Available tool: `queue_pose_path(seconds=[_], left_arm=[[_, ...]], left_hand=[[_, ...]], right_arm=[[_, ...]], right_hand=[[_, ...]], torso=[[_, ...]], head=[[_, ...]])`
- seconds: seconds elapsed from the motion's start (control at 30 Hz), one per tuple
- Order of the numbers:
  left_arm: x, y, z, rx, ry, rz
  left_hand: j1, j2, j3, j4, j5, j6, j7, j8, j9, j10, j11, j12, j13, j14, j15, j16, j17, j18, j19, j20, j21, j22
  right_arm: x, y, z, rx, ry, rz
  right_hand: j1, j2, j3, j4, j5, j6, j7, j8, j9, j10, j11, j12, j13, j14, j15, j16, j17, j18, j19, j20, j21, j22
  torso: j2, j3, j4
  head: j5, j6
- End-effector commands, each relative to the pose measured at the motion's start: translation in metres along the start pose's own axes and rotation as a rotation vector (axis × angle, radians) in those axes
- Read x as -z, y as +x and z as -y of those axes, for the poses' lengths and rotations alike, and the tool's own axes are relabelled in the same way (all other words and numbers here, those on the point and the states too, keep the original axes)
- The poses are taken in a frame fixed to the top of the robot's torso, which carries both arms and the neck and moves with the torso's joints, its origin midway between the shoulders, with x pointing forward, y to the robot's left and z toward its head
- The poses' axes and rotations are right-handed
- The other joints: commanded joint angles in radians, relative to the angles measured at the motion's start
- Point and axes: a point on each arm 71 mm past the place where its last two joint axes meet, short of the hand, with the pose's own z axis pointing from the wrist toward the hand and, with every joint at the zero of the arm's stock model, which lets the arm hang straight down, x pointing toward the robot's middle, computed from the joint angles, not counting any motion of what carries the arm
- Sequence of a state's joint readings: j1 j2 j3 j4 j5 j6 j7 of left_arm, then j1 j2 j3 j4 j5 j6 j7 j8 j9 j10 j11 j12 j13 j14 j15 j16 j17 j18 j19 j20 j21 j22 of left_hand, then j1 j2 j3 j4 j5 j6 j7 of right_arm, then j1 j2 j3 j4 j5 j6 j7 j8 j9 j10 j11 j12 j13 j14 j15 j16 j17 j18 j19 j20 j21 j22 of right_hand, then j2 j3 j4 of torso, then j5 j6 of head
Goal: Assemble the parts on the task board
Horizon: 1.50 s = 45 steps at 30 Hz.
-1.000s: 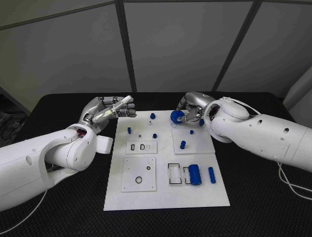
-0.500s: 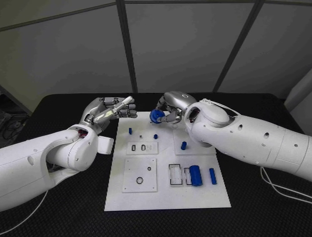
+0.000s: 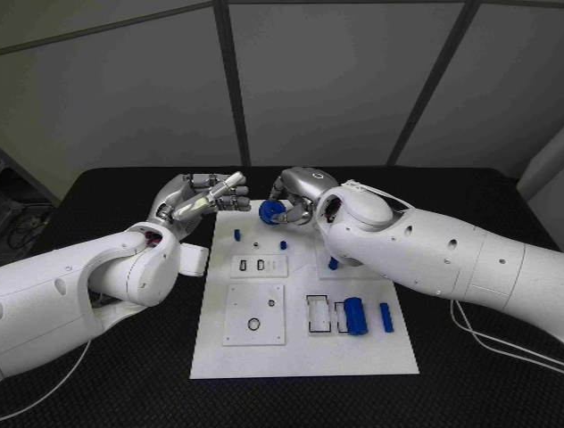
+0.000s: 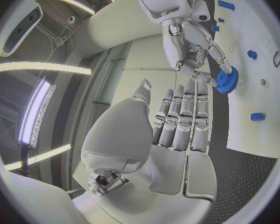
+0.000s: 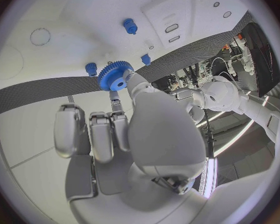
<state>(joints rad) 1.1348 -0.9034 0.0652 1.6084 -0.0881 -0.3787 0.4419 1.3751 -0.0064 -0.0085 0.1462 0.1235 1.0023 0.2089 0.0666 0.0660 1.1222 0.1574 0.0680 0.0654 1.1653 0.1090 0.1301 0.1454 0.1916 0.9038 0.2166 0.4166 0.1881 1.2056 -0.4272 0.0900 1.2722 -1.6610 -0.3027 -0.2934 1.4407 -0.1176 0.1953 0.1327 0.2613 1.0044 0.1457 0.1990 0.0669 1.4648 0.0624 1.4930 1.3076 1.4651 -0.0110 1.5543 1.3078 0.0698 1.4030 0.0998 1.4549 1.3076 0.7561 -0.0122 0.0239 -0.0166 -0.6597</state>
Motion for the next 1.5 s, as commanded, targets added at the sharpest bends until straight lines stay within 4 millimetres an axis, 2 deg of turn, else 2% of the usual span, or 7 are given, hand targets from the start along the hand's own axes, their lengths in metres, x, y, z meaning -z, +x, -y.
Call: queue_pose_path(seconds=[0.03, 0.43, 0.6, 0.83, 0.93, 1.23, 1.5], left_arm=[[-0.001, 0.001, 0.001, 0.001, 0.009, -0.01], [-0.001, 0.001, 0.001, 0.001, 0.008, -0.011], [-0.001, 0.002, 0.001, 0.003, 0.006, -0.014], [-0.001, 0.002, 0.001, 0.003, 0.005, -0.015], [-0.001, 0.001, 0.001, 0.004, 0.003, -0.016], [-0.001, 0.001, 0.0, 0.005, -0.004, -0.02], [-0.001, 0.001, 0.0, 0.005, -0.006, -0.019]], left_hand=[[0.004, 0.01, -0.002, -0.006, -0.005, -0.001, 0.005, -0.001, 0.0, -0.003, -0.001, -0.003, 0.0, -0.008, 0.0, -0.007, 0.002, -0.011, -0.009, 0.002, 0.002, -0.002], [0.005, 0.01, -0.002, -0.007, -0.004, -0.001, 0.005, -0.001, 0.0, -0.003, -0.001, -0.003, 0.0, -0.008, 0.0, -0.008, 0.002, -0.011, -0.009, 0.002, 0.002, -0.002], [0.005, 0.01, -0.002, -0.007, -0.004, -0.001, 0.005, -0.001, 0.0, -0.003, -0.001, -0.003, 0.0, -0.008, 0.0, -0.008, 0.002, -0.011, -0.009, 0.002, 0.002, -0.002], [0.005, 0.01, -0.002, -0.007, -0.004, -0.001, 0.005, -0.001, 0.0, -0.003, -0.001, -0.003, 0.0, -0.008, 0.0, -0.008, 0.002, -0.011, -0.009, 0.002, 0.002, -0.002], [0.005, 0.011, -0.002, -0.008, -0.005, -0.001, 0.005, -0.001, 0.0, -0.004, -0.001, -0.003, 0.0, -0.008, 0.0, -0.008, 0.002, -0.011, -0.01, 0.002, 0.002, -0.002], [0.005, 0.011, -0.002, -0.008, -0.005, -0.001, 0.005, -0.002, 0.0, -0.004, -0.001, -0.003, 0.0, -0.008, 0.0, -0.009, 0.002, -0.011, -0.01, 0.002, 0.002, -0.002], [0.005, 0.011, -0.002, -0.008, -0.005, -0.002, 0.005, -0.002, -0.001, -0.004, -0.001, -0.003, -0.001, -0.008, 0.001, -0.009, 0.002, -0.011, -0.01, 0.002, 0.002, -0.002]], right_arm=[[-0.002, 0.002, 0.0, 0.012, 0.003, -0.02], [-0.003, 0.015, 0.005, 0.035, 0.017, -0.075], [-0.003, 0.015, 0.005, 0.041, 0.017, -0.073], [-0.004, 0.015, 0.004, 0.043, 0.019, -0.068], [-0.004, 0.016, 0.005, 0.04, 0.028, -0.071], [-0.005, 0.017, 0.007, 0.042, 0.036, -0.094], [-0.005, 0.018, 0.007, 0.042, 0.037, -0.107]], right_hand=[[-0.011, 0.002, 0.007, -0.002, 0.006, 0.012, -0.008, -0.005, 0.001, 0.039, -0.008, -0.001, 0.171, 0.097, -0.003, 0.004, 0.225, -0.016, 0.005, -0.003, 0.006, 0.023], [-0.025, -0.006, 0.009, 0.0, 0.01, 0.012, -0.007, -0.013, 0.001, 0.036, -0.007, -0.005, 0.167, 0.097, -0.002, 0.003, 0.223, -0.015, 0.003, -0.002, 0.005, 0.021], [-0.041, -0.021, 0.008, 0.002, 0.017, 0.001, -0.002, -0.026, -0.001, 0.026, -0.003, -0.015, 0.156, 0.096, 0.0, 0.002, 0.221, -0.015, 0.0, 0.0, 0.003, 0.017], [-0.068, -0.042, -0.002, 0.008, -0.037, -0.058, 0.014, -0.068, -0.003, 0.005, 0.011, -0.04, 0.131, 0.096, 0.012, 0.002, 0.221, -0.014, -0.004, 0.009, -0.001, 0.012], [-0.108, -0.057, -0.041, 0.036, -0.062, -0.093, 0.021, -0.088, -0.002, -0.006, 0.019, -0.052, 0.117, 0.097, 0.02, 0.003, 0.224, -0.013, -0.006, 0.017, -0.003, 0.01], [-0.114, -0.059, -0.087, 0.068, -0.059, -0.105, 0.025, -0.094, 0.002, -0.015, 0.024, -0.061, 0.107, 0.097, 0.025, 0.004, 0.226, -0.013, -0.006, 0.023, -0.004, 0.008], [-0.114, -0.058, -0.09, 0.072, -0.059, -0.105, 0.026, -0.094, 0.002, -0.015, 0.025, -0.06, 0.108, 0.097, 0.025, 0.004, 0.227, -0.013, -0.007, 0.023, -0.005, 0.008]], torso=[[0.0, 0.0006, -0.0013], [0.0, 0.0019, -0.0026], [0.0, 0.0019, -0.0018], [0.0, 0.0012, -0.0023], [0.0, 0.0015, -0.0024], [0.0, 0.0017, -0.0027], [0.0, 0.0013, -0.0022]], head=[[0.002, -0.001], [0.005, -0.005], [0.005, -0.007], [0.005, -0.007], [0.005, -0.007], [0.002, -0.007], [0.0, -0.007]])
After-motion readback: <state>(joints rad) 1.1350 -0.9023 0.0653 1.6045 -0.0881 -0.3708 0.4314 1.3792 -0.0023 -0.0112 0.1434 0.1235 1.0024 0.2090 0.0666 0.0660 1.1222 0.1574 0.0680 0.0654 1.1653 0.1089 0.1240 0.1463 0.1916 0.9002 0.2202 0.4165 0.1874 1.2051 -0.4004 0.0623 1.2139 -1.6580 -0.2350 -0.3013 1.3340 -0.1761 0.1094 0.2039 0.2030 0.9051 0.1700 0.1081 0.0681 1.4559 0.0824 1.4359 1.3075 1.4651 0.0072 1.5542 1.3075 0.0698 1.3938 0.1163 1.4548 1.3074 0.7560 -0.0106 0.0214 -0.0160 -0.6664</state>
